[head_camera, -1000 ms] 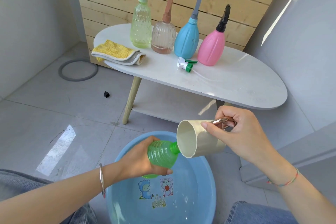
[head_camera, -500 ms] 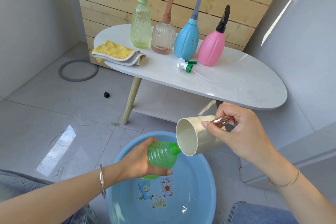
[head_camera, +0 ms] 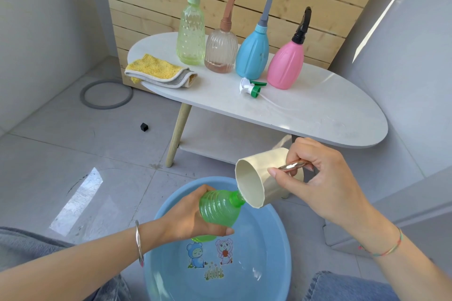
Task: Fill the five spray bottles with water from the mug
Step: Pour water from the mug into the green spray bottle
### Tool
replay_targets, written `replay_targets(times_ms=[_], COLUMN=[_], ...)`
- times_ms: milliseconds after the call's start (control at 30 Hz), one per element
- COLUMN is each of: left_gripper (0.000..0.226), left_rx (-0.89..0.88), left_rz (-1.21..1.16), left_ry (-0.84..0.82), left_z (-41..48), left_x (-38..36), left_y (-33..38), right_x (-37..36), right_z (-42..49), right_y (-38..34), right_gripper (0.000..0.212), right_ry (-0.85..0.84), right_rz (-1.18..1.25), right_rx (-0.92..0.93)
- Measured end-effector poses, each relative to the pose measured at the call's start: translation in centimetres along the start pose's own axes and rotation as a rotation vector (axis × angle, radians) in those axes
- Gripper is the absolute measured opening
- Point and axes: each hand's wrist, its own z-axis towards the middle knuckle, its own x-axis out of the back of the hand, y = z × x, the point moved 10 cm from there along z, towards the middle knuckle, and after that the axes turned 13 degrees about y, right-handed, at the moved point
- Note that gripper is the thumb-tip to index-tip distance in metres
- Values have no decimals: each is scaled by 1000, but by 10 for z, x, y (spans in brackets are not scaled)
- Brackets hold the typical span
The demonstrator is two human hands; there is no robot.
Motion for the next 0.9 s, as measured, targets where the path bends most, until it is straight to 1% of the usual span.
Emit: replay_targets(times_ms=[500,900], left_gripper=[69,69], left_rx=[26,47], left_rz=[-25,-43], left_ry=[12,22], left_z=[2,2], left_x=[0,1], left_y=[-9,-9], right_x=[-5,-8], right_z=[-3,-6], right_y=[-11,-22], right_gripper=[35,32], right_ry=[-19,-6], right_rz=[-40,-99], right_rx=[110,201])
